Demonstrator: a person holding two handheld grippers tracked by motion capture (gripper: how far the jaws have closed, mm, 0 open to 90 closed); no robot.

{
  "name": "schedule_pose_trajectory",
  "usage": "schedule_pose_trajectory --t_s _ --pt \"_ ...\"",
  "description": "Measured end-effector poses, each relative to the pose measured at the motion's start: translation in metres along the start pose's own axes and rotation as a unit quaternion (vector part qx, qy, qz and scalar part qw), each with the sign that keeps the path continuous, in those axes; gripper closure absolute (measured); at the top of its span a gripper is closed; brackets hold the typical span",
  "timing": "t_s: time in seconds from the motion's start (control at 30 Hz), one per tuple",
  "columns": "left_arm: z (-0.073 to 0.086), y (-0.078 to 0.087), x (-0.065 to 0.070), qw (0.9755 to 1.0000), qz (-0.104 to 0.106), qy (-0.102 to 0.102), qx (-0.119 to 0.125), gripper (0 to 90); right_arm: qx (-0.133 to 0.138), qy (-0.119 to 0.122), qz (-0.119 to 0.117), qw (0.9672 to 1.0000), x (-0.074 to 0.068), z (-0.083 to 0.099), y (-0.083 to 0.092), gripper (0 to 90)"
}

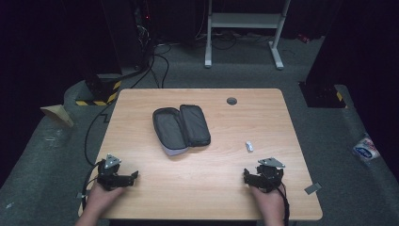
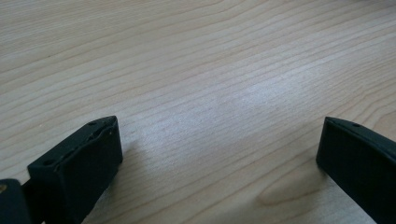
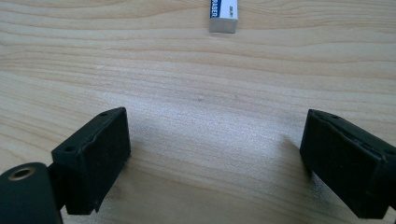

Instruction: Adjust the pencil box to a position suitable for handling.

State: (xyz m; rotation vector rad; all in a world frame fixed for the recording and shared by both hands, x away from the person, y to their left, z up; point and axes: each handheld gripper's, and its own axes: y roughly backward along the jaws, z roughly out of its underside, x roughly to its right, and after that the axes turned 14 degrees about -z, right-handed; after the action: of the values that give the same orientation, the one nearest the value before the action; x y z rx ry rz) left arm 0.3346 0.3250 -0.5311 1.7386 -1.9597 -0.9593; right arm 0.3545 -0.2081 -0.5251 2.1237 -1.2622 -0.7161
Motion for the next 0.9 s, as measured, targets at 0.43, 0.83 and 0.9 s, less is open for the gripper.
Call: schedule_pose_trajectory --t_s 0.43,0.83,0.9 --pt "0.001 0.003 0.001 0.9997 0.013 -0.019 0.001 0.6 0.0 0.002 0.0 1.0 0.0 -0.001 -0.001 8.1" --pt "-0.003 0.009 -0.003 0.9997 0.018 -0.016 0.003 1.6 0.0 -0.001 -0.001 1.0 -0.002 0.0 0.0 8.5" --pt "-0.008 0.013 -0.003 0.9995 0.024 -0.017 0.012 1.9 0.001 -0.001 -0.001 1.0 -0.001 0.0 0.001 11.1"
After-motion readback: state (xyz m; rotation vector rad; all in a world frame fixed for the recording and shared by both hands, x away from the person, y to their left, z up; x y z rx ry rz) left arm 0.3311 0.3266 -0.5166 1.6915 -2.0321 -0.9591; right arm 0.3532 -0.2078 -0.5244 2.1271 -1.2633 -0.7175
